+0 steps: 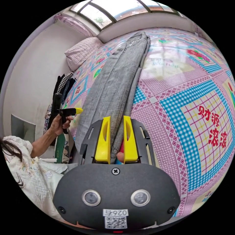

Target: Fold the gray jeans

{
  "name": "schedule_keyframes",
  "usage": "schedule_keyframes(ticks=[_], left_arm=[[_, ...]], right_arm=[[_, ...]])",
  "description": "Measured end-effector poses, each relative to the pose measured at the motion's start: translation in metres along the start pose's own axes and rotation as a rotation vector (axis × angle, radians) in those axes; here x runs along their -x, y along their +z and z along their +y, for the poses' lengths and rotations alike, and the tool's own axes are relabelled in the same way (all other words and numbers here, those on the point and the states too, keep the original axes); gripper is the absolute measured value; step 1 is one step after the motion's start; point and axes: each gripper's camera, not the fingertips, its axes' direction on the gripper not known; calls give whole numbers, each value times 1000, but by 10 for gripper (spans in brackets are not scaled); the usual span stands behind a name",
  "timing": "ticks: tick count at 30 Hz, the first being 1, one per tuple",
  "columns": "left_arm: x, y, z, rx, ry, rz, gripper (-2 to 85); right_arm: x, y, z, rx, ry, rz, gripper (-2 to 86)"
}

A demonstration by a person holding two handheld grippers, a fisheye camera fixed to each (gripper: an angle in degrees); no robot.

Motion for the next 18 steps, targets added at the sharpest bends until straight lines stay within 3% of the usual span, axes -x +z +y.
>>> schedule_keyframes(ticks=[4, 6, 8, 14, 18], left_arm=[[-25, -17, 3, -23, 113, -16, 23], [-23, -15, 3, 21, 102, 2, 27], [-18, -21, 4, 23, 79, 53, 42], [-7, -101, 3, -247, 25, 51, 87], [1, -144, -66, -343, 42, -18, 117]], right_arm=[[27, -42, 22, -117, -40, 59, -11], [26, -31, 30, -67, -33, 139, -9], [7, -14, 39, 3, 28, 58, 8], [-2, -49, 76, -140, 102, -29, 66], [1, -62, 77, -216, 118, -50, 63]])
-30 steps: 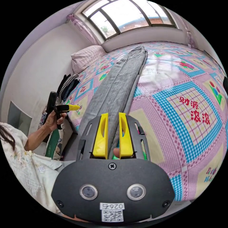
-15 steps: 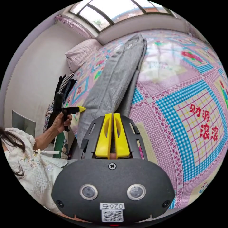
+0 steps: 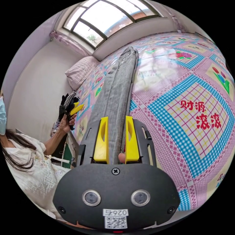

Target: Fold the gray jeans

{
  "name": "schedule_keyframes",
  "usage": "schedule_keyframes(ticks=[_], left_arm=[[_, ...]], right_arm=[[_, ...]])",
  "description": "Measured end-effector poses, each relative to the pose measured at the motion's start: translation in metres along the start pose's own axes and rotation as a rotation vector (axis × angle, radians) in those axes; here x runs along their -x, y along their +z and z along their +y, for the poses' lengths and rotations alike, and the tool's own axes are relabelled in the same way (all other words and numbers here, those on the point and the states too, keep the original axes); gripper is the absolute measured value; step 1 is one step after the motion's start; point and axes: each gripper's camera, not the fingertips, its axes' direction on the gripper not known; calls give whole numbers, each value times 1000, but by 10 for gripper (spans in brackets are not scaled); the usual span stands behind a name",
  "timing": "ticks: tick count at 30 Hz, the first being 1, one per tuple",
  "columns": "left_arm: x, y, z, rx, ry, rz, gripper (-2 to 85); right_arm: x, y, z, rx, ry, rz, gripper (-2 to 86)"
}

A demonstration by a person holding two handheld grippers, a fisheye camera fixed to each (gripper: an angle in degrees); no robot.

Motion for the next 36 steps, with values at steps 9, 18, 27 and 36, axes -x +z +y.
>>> schedule_keyframes(ticks=[9, 18, 27, 36], left_arm=[[-3, 79, -204, 55, 125, -223, 177], [12, 130, -249, 373, 129, -324, 47], [-24, 68, -233, -31, 100, -115, -9], [-37, 129, -249, 211, 223, -487, -10]], right_arm=[[35, 54, -33, 8, -85, 5, 60], [46, 92, -46, 56, -146, 180, 48], [27, 134, -140, 15, -317, 180, 45], [-37, 204, -170, 193, -283, 210, 17]])
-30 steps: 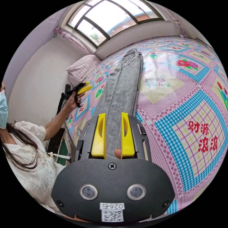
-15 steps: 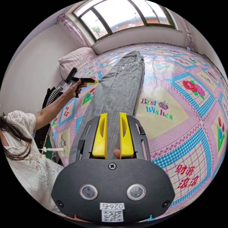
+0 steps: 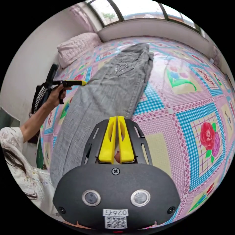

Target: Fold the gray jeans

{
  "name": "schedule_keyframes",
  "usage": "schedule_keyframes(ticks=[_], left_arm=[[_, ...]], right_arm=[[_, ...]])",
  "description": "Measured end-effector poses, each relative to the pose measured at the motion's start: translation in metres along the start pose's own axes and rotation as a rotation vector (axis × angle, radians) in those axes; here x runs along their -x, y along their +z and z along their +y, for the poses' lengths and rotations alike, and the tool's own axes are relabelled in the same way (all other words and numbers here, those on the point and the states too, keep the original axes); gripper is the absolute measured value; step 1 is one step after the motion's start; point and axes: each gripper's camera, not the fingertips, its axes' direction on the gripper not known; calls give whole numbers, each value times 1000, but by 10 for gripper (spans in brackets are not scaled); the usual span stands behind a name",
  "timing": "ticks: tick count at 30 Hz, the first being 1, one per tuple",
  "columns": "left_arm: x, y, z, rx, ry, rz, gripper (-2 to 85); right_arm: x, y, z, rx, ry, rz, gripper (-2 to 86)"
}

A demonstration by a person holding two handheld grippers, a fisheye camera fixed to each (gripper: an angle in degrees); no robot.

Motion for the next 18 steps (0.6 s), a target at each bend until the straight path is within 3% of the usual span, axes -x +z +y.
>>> schedule_keyframes(ticks=[4, 10, 13, 15, 16, 18], left_arm=[[2, -2, -27, -179, 0, 170, -10], [-21, 53, -93, -228, 71, 299, -10], [-34, 93, -116, -153, 105, 270, -10], [-39, 121, -124, -63, 111, 185, -10], [-42, 139, -126, -11, 133, 122, -10], [-37, 153, -126, 5, 125, 166, -10]], right_arm=[[-9, -19, -18, -186, 41, 12, 48], [-26, 27, -132, -147, 49, 153, 87], [-44, 55, -175, -132, 95, 170, 100], [-56, 80, -192, -53, 90, 86, 19], [-62, 87, -193, -37, 124, 118, 9], [-69, 92, -183, -65, 135, 128, 6]])
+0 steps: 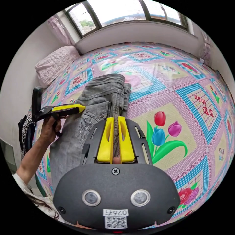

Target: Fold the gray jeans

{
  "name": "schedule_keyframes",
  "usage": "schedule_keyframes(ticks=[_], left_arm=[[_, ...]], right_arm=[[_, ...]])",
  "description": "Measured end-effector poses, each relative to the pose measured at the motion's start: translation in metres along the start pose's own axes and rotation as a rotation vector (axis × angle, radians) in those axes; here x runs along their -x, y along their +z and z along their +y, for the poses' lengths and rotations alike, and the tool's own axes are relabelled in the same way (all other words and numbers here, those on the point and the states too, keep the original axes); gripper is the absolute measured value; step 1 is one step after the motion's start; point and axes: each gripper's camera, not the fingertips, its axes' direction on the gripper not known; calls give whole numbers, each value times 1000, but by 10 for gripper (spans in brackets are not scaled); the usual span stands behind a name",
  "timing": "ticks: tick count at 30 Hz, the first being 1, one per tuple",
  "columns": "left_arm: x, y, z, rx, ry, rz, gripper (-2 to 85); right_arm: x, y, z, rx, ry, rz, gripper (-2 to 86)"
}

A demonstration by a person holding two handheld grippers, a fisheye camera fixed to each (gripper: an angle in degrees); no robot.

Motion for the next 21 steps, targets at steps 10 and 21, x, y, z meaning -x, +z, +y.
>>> schedule_keyframes(ticks=[10, 21], left_arm=[[-24, -2, 63, 45, 24, -215, -10], [-134, -73, 196, -117, 214, -96, -10]], right_arm=[[47, -13, 100, -95, -96, 156, 6], [150, -120, 233, -216, -265, 125, -9]])
